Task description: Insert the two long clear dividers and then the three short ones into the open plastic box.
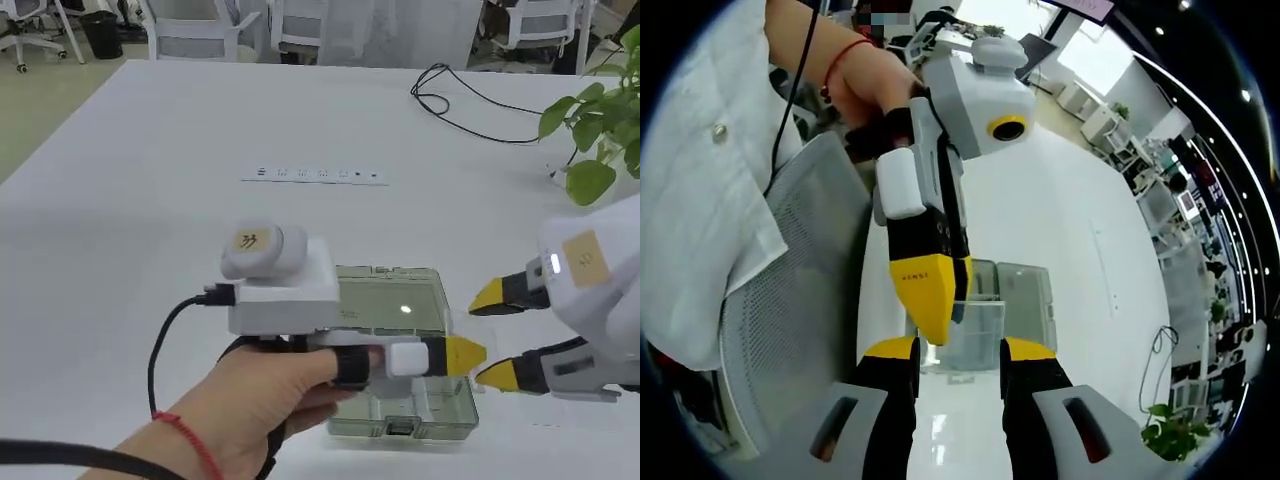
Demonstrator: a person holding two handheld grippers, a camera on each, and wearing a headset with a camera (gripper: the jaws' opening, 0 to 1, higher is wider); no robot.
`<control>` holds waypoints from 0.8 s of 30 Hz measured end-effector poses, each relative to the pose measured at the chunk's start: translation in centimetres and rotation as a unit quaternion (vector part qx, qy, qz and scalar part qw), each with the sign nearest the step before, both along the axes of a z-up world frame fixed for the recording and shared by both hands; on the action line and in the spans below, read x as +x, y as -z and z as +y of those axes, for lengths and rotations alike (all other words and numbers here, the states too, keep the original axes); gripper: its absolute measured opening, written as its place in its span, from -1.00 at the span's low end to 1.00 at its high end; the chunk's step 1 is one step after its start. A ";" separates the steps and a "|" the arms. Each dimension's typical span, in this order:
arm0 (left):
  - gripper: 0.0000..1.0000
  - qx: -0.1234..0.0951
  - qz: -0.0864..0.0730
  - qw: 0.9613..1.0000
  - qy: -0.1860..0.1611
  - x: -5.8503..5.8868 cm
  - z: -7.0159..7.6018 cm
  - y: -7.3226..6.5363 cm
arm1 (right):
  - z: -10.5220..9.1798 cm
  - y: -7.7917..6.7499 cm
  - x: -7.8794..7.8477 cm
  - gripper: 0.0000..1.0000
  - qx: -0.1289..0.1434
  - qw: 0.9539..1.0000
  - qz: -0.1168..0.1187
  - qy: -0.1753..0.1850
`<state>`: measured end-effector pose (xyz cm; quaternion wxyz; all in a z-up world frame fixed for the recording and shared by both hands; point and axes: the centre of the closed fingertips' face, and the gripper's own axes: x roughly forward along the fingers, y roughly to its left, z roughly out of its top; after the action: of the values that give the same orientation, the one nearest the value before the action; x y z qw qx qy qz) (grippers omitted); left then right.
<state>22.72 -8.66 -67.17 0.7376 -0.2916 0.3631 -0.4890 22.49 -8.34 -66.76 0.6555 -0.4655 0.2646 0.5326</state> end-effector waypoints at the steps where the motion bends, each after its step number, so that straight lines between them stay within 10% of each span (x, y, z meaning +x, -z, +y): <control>1: -0.59 -0.001 0.001 1.000 0.000 0.0 0.0 0.0 | 0.0 0.0 0.0 -0.35 0.000 1.000 0.000 0.000; 24: -1.00 -0.023 0.013 1.000 0.006 -0.5 -0.5 -0.4 | 0.3 -0.2 -0.2 -0.34 -0.015 1.000 -0.011 -0.012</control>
<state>22.21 -9.12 -66.75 0.7231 -0.3126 0.3633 -0.4974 22.25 -8.02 -66.54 0.6451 -0.4842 0.2596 0.5310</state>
